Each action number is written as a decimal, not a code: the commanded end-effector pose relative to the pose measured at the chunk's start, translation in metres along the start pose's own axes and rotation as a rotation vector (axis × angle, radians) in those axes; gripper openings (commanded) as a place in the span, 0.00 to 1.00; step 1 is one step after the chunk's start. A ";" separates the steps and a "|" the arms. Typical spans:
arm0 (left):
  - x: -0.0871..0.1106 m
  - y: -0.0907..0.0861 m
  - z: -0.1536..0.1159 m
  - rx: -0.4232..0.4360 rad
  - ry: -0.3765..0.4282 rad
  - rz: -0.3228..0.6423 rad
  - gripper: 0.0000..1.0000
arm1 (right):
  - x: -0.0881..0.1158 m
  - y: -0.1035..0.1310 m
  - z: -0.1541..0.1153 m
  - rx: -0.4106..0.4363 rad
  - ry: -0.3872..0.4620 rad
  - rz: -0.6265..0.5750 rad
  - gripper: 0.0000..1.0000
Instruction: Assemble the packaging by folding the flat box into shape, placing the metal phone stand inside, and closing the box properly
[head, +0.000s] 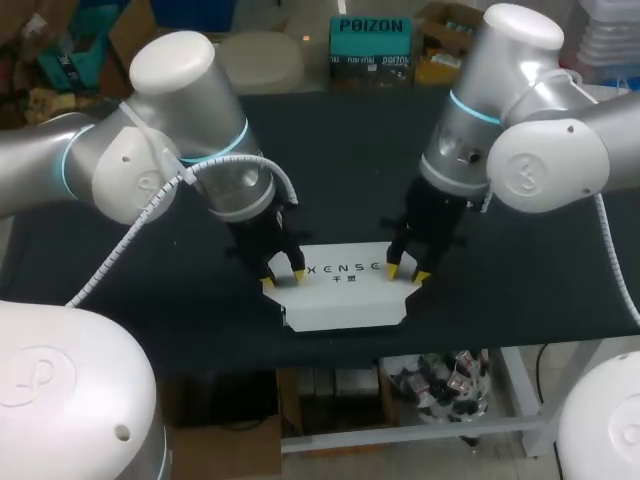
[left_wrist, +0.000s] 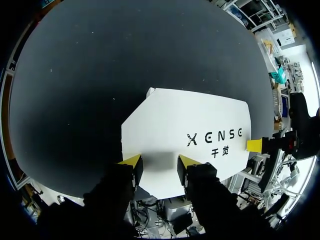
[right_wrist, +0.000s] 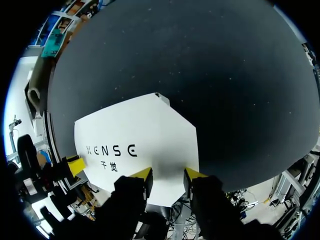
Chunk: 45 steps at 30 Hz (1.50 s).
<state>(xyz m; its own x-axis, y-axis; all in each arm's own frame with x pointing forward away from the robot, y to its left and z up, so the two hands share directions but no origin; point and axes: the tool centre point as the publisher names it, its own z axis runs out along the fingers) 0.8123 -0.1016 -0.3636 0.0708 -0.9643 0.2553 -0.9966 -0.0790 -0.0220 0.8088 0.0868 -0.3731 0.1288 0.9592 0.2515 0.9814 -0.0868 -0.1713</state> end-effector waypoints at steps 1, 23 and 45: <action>0.001 0.000 0.000 0.000 -0.006 0.000 0.48 | 0.000 -0.001 0.000 -0.001 -0.003 0.000 0.42; 0.001 0.000 0.000 0.000 -0.006 0.000 0.53 | 0.000 -0.001 0.000 -0.001 -0.003 0.000 0.43; 0.001 0.003 0.002 0.030 -0.003 0.014 0.45 | -0.002 -0.004 0.001 -0.015 -0.001 0.002 0.46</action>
<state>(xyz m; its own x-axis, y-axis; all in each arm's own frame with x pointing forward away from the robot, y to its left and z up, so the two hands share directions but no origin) 0.8131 -0.1029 -0.3636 0.0585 -0.9657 0.2530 -0.9965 -0.0716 -0.0431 0.8076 0.0865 -0.3727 0.1289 0.9597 0.2498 0.9821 -0.0887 -0.1662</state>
